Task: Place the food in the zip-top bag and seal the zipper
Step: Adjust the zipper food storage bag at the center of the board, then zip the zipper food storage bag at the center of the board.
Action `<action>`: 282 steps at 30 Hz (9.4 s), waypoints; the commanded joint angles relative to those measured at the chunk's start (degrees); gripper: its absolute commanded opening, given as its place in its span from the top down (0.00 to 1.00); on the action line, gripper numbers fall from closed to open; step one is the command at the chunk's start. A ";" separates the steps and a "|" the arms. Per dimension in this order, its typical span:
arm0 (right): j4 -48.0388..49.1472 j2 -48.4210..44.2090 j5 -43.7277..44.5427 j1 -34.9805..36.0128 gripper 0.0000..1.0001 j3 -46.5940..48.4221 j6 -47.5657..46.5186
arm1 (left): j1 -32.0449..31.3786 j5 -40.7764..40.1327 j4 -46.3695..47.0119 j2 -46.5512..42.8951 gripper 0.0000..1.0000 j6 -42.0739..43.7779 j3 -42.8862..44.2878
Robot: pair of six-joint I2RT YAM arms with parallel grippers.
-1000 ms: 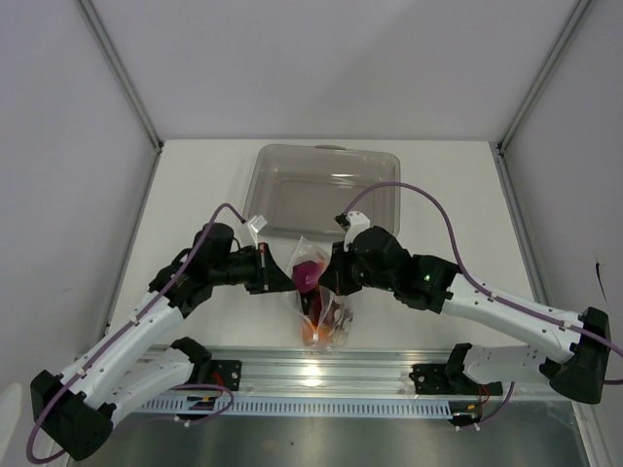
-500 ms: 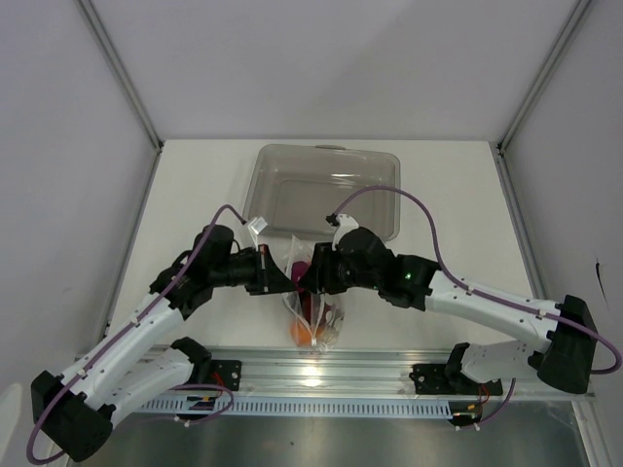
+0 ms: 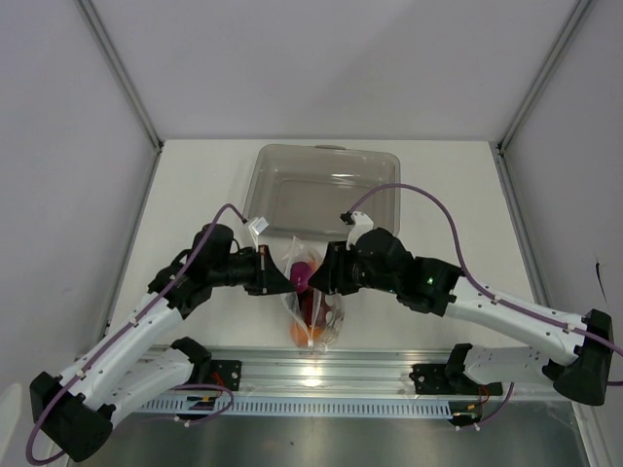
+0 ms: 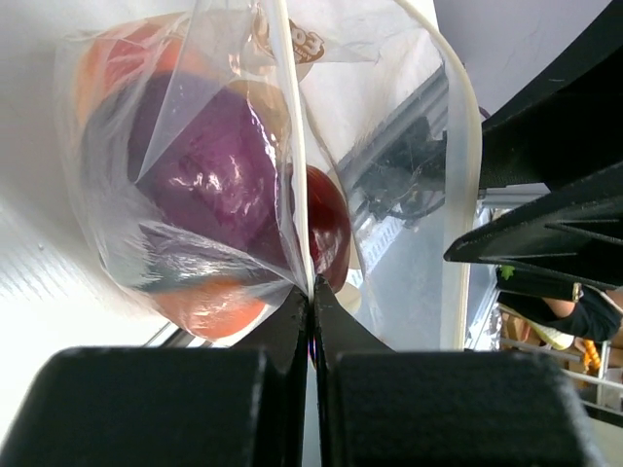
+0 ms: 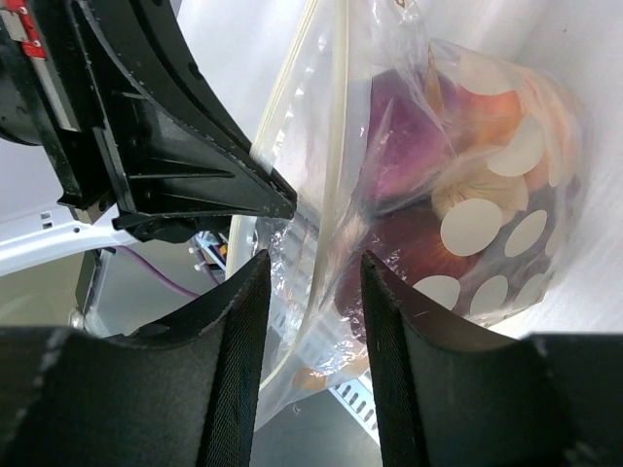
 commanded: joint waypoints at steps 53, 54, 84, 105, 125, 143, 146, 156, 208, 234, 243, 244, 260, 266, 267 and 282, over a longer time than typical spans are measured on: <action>-9.07 -2.85 1.00 12.34 0.32 1.79 -7.90 | -0.51 2.43 7.12 -1.69 0.41 -8.78 1.64; -9.51 -2.50 2.40 13.05 0.32 2.31 -7.54 | -0.51 2.26 6.85 -1.52 0.41 -8.61 1.89; -38.60 18.95 35.63 29.32 0.88 23.33 4.24 | -0.86 -0.38 4.66 -1.95 0.40 -8.17 2.69; -28.31 -13.76 -4.56 9.99 1.00 11.81 -27.30 | -3.31 5.12 25.82 -20.41 0.22 17.22 -0.30; -35.79 -10.85 -28.52 10.42 1.00 15.42 -31.10 | -23.00 20.80 36.28 -0.46 0.00 34.73 7.09; -38.25 -11.55 -28.00 12.09 1.00 16.91 -31.10 | -31.27 18.60 44.12 14.39 0.00 29.81 9.63; -38.95 -11.81 -26.34 12.27 1.00 17.52 -31.27 | -31.79 20.35 42.02 15.80 0.00 30.41 10.95; -37.90 -12.17 -19.92 12.18 1.00 17.88 -29.95 | -33.29 20.10 38.05 15.63 0.00 29.98 7.53; 17.20 -44.24 -6.81 1.99 0.29 -33.44 -22.75 | -31.80 -20.07 14.06 3.32 0.99 14.16 5.94; 23.10 -40.47 -18.94 -6.89 1.00 -33.63 -20.37 | -30.30 -18.39 13.36 -0.28 0.47 16.09 4.36; 18.71 -35.99 -25.26 -7.16 1.00 -27.48 -17.91 | -30.30 -17.70 22.30 -0.12 0.11 22.94 8.57; 18.01 -34.94 -26.49 -7.16 1.00 -26.61 -18.00 | -30.30 -17.17 23.63 0.59 0.11 23.30 8.75; 15.89 -33.26 -28.17 -7.16 1.00 -23.26 -15.98 | -30.39 -8.65 28.74 12.28 0.60 24.27 13.94; 14.93 -34.23 -28.61 -7.16 1.00 -23.52 -16.86 | -29.52 -4.87 28.03 12.72 0.33 22.43 13.94; 14.66 -34.49 -28.53 -7.24 1.00 -23.61 -16.86 | -29.25 -3.47 28.03 12.72 0.31 21.99 13.50; 14.22 -35.64 -28.52 -7.15 1.00 -23.78 -16.94 | -27.93 2.25 30.41 14.83 0.37 17.76 11.13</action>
